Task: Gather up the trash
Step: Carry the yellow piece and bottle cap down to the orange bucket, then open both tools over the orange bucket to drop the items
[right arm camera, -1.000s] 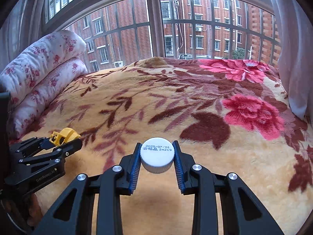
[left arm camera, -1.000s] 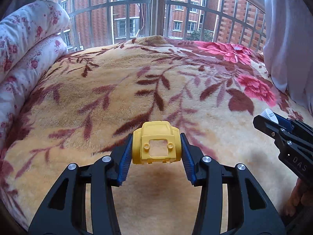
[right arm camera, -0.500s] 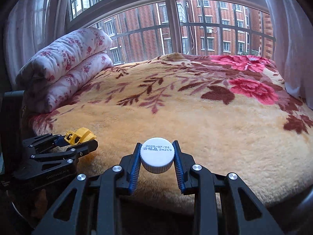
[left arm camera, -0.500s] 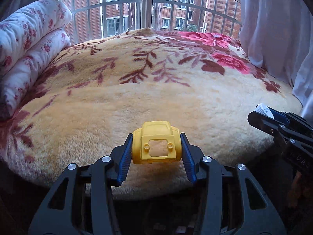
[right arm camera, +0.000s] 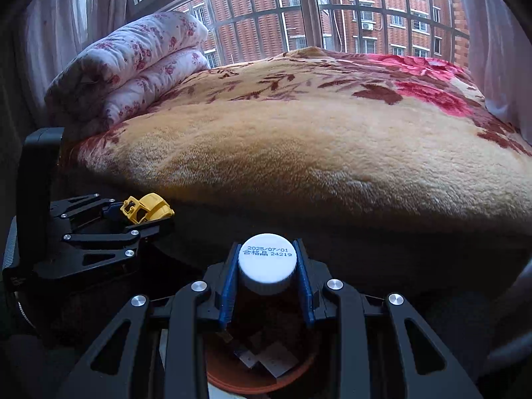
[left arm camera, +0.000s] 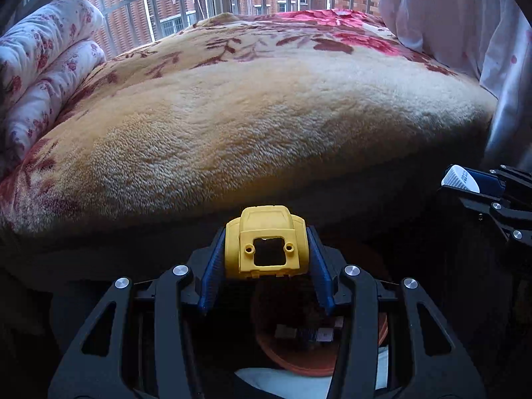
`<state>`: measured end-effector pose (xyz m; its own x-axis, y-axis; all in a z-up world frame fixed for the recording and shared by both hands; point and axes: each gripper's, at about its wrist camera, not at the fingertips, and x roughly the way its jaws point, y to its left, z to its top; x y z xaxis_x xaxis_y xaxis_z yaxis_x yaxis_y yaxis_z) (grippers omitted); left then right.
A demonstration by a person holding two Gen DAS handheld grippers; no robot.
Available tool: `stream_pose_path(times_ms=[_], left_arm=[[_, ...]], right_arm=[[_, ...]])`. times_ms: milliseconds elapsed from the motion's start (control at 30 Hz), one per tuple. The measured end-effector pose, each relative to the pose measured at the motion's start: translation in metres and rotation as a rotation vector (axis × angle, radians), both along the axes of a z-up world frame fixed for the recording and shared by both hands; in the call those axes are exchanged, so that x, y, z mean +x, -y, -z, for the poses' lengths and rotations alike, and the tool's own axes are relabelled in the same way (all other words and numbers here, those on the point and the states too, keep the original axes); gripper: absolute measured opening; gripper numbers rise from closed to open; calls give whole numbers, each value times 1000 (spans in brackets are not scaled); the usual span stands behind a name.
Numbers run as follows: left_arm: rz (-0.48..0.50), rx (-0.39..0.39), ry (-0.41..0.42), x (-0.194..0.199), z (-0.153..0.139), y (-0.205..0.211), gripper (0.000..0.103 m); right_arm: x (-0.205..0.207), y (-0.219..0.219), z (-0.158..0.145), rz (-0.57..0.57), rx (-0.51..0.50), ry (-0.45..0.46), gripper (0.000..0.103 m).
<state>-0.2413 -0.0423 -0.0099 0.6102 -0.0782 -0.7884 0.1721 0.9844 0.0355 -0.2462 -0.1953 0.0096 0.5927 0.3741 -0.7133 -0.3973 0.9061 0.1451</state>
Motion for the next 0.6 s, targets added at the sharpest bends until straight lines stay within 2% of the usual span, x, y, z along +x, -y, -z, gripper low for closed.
stream_pose_path(times_ms=[267, 467, 500, 533, 567, 600], left_arm=[[56, -1, -161, -12, 37, 6, 46], [104, 32, -279, -2, 64, 19, 46], [113, 32, -298, 0, 67, 21, 49], [113, 45, -318, 3, 71, 22, 69], [109, 70, -333, 5, 74, 23, 82], [102, 93, -333, 6, 77, 24, 91]], right_arm=[[-18, -2, 27, -46, -14, -96, 32], [-9, -12, 53, -94, -34, -211, 33], [-7, -13, 58, -102, -43, -232, 38], [-4, -15, 62, -100, -62, -248, 60], [-3, -15, 63, -88, -78, -246, 72], [-2, -14, 63, -76, -80, -235, 72]])
